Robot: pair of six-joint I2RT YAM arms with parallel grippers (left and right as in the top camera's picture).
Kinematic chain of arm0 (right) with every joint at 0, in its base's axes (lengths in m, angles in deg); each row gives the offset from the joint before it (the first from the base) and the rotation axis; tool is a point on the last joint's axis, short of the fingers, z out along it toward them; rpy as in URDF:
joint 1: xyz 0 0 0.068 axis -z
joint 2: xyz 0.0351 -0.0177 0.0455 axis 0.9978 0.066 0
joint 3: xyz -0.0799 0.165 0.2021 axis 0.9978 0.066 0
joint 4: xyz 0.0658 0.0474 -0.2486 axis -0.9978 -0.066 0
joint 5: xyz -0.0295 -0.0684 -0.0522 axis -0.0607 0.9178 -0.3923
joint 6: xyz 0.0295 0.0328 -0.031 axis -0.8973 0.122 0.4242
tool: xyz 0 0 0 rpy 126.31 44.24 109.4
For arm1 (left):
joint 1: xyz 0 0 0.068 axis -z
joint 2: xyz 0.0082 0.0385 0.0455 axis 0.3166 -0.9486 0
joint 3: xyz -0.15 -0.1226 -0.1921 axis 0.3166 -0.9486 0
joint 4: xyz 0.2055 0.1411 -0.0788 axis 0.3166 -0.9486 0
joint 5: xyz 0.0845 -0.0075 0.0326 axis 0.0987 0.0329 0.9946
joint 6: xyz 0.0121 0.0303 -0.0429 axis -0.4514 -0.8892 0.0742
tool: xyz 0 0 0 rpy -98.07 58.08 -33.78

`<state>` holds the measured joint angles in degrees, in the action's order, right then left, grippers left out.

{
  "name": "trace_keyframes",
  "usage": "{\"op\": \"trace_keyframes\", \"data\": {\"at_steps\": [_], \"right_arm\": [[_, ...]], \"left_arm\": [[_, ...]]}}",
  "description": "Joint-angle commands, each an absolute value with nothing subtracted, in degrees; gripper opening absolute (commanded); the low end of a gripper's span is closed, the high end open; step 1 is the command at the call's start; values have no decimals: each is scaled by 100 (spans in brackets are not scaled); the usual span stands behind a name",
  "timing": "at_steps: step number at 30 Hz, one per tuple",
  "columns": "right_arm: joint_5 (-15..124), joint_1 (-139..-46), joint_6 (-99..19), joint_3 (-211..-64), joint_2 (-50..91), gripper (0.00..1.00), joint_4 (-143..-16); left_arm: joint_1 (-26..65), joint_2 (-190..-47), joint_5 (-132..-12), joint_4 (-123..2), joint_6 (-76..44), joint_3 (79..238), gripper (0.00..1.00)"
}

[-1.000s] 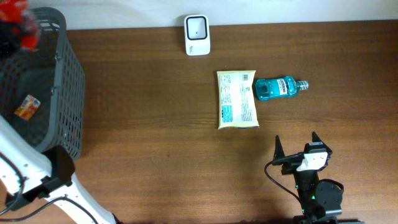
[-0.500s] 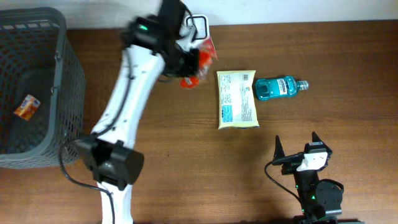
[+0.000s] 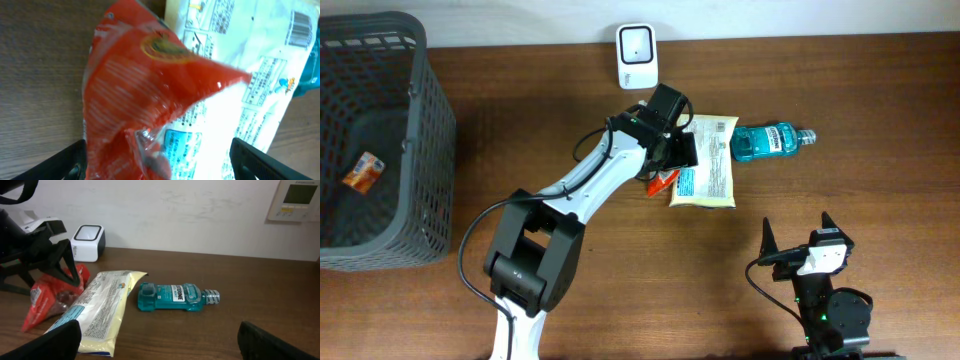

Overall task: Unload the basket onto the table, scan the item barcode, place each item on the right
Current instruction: 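Carry the red snack bag to the table left of the wipes and release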

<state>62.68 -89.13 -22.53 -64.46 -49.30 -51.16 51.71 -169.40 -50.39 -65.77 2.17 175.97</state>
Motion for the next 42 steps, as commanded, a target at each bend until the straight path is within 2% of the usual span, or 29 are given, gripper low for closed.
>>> {"op": "trace_keyframes", "data": {"at_steps": [1,3,4,6,8,9,15,20,25,32,35,42], "right_arm": [[6318,-8876,-2216,-6394,-4974,98,-5129],[6318,-8876,-2216,-6394,-4974,98,-5131],[6318,-8876,-2216,-6394,-4974,98,-5131],[6318,-8876,-2216,-6394,-4974,98,-5131],[6318,-8876,-2216,-6394,-4974,98,-5131],[6318,-8876,-2216,-6394,-4974,98,-5131],[6318,-8876,-2216,-6394,-4974,98,-5131],[6318,-8876,-2216,-6394,-4974,98,-5131],[6318,-8876,-2216,-6394,-4974,98,-5131],[6318,-8876,-2216,-6394,-4974,98,-5131],[6318,-8876,-2216,-6394,-4974,98,-5131],[6318,-8876,-2216,-6394,-4974,98,-5131]], "left_arm": [[5011,-16754,-4921,-6592,16,17812,77],[4948,-16612,-4925,-6612,-277,18037,58],[4928,-16513,-4892,-6606,-384,18118,43],[4924,-16391,-4562,-6608,-384,18170,19],[4924,-16395,-4271,-6719,-384,18166,4],[4924,-16402,-4014,-6874,-384,18166,0],[4983,-16616,-3732,-6829,-373,17759,0],[5060,-17359,-4750,-6315,-380,17709,0],[5173,-17560,-4709,-6267,-728,17753,0],[4955,-16592,-4711,-7303,-728,18522,0],[5123,-16677,-4709,-7712,-721,18375,0],[5628,-17418,-4700,-7707,-658,18080,0]]}}
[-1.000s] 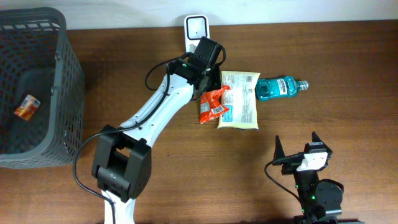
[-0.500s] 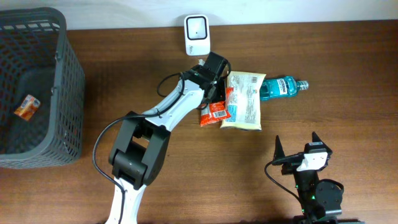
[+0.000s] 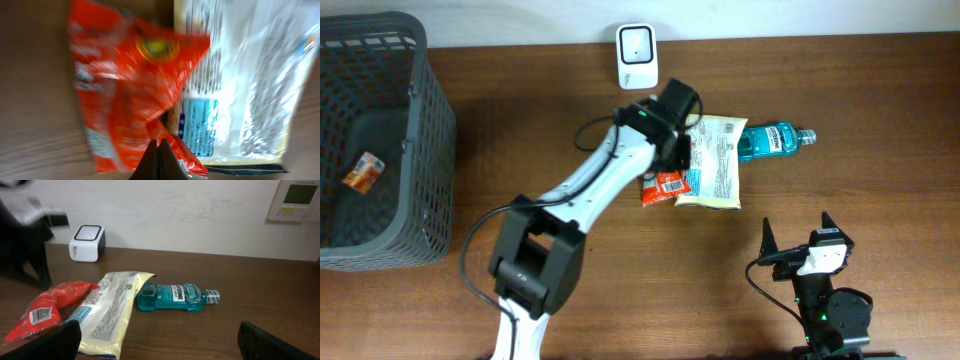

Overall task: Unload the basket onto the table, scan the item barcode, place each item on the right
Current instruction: 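Carry the red snack bag to the table left of the wipes and release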

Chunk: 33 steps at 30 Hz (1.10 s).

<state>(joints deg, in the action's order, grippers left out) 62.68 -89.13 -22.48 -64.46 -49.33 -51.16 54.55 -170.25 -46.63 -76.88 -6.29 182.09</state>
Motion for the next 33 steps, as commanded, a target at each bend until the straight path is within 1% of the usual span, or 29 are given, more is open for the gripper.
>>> {"op": "trace_keyframes", "data": {"at_steps": [1,5,10,12,14,17,20,22,28,33], "right_arm": [[6318,-8876,-2216,-6394,-4974,98,-5131],[6318,-8876,-2216,-6394,-4974,98,-5131],[6318,-8876,-2216,-6394,-4974,98,-5131],[6318,-8876,-2216,-6394,-4974,98,-5131],[6318,-8876,-2216,-6394,-4974,98,-5131],[6318,-8876,-2216,-6394,-4974,98,-5131],[6318,-8876,-2216,-6394,-4974,98,-5131],[6318,-8876,-2216,-6394,-4974,98,-5131],[6318,-8876,-2216,-6394,-4974,98,-5131],[6318,-8876,-2216,-6394,-4974,98,-5131]], "left_arm": [[5658,-17523,-4636,-7707,-660,18080,0],[5676,-17844,-4573,-7760,-660,18094,0],[5676,-17344,-4654,-7987,-832,18918,0],[5674,-17121,-4444,-8057,-900,19221,0],[5661,-17018,-3913,-8164,-898,19265,0],[5613,-17095,-3572,-8529,-896,19156,0],[5610,-17294,-3367,-8520,-811,18856,0],[5610,-17547,-3378,-8413,-526,18607,0],[5621,-18102,-3758,-7760,-533,18472,0],[5617,-17818,-3756,-8094,-905,19313,0]]}}
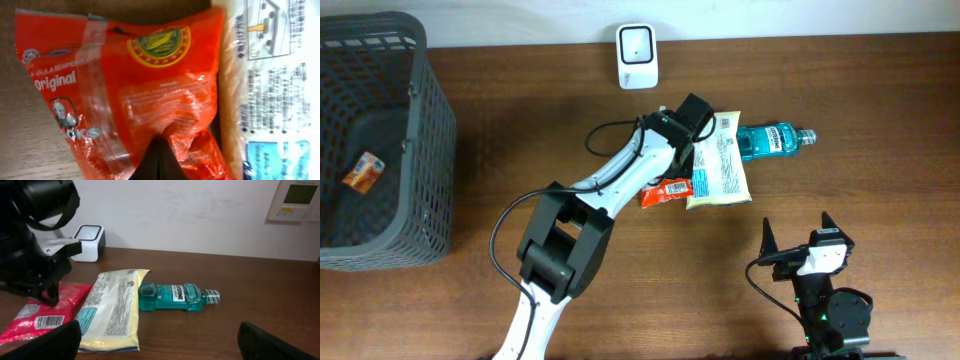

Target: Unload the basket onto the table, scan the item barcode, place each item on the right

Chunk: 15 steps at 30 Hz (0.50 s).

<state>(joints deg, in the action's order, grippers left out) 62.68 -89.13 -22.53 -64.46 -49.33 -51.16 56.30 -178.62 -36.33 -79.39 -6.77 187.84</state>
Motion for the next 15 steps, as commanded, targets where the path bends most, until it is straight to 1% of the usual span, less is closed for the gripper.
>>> {"op": "trace_keyframes", "data": {"at_steps": [1,7,10,11,13,14,15], "right_arm": [[6318,-8876,-2216,-6394,-4974,98,-5131],[6318,-8876,-2216,-6394,-4974,98,-5131],[6318,-8876,-2216,-6394,-4974,99,-5131],[6318,-8876,-2216,-6394,-4974,98,-5131],[6318,-8876,-2216,-6394,-4974,98,-5131],[6318,-8876,-2216,-6394,-4974,98,-5131],[6318,-8876,-2216,-6394,-4974,98,-5131]], "left_arm": [[5615,-17702,-3756,-8171,-905,19495,0],[5575,-17311,-3607,-8433,-920,19715,0],[5317,-16924,-3600,-9003,-940,20087,0],[5154,-16695,-3600,-9281,-1119,20319,1],[4684,-16118,-3509,-9906,-1619,20834,9],[4452,-15880,-3351,-10079,-1652,20981,14],[4144,-15576,-3161,-10219,-1650,21090,22]]}}
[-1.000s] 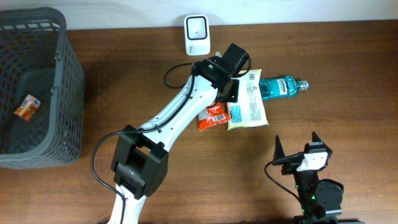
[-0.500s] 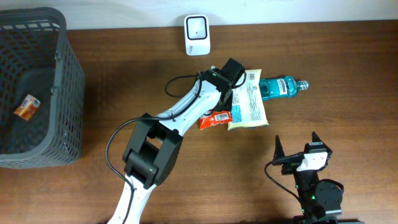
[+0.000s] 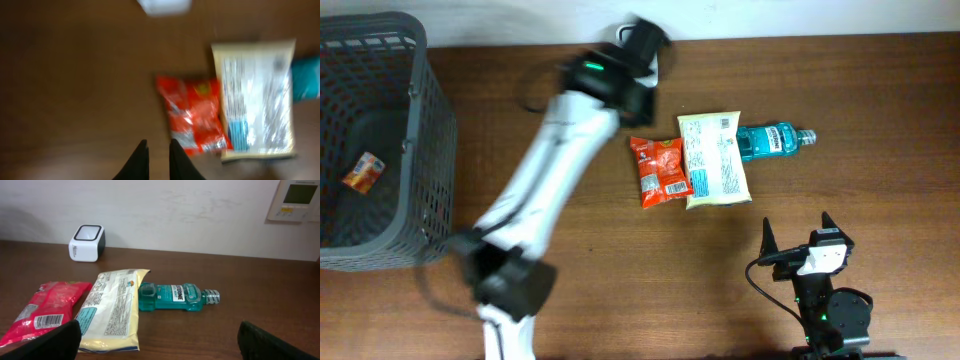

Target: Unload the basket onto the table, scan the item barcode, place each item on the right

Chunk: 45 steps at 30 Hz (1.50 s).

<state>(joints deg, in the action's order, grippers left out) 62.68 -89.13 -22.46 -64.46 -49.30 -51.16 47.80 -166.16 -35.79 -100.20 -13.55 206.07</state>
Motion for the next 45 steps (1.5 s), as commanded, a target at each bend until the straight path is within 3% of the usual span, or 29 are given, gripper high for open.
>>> {"op": "trace_keyframes", "data": {"at_steps": [1,2,3,9,14,21,29,34,36,45], "right_arm": [[6318,-8876,-2216,-6394,-4974,98,-5131],[6318,-8876,-2216,-6394,-4974,98,-5131],[6318,-8876,-2216,-6394,-4974,98,-5131],[6318,-8876,-2216,-6394,-4974,99,-5131],[6318,-8876,-2216,-6394,-4974,98,-5131],[6318,-8876,-2216,-6394,-4974,98,-5131],[6318,-8876,-2216,-6394,-4974,98,-5131],[6318,-8876,-2216,-6394,-4974,98,-5131],[6318,-8876,-2216,-6394,-4974,99,-5131],[6318,-8876,-2216,-6394,-4974,98,-5131]], "left_arm": [[3672,-15169,-3089,-10275,-1652,21116,70],[3346,-14951,-3093,-10284,-1652,21116,88],[2961,-14745,-3093,-10284,-1652,21116,99],[507,-14406,-3159,-10592,-1639,21046,99],[-673,-15093,-3284,-10627,-1648,20994,99],[-958,-16371,-3480,-11366,-2148,20994,99],[-1073,-17246,-3397,-11871,-2531,20994,84],[-1248,-17628,-3413,-12151,-2679,20994,84],[-1246,-17877,-3415,-12271,-2682,20987,79],[-1246,-18111,-3550,-11657,-3191,19884,82]]}}
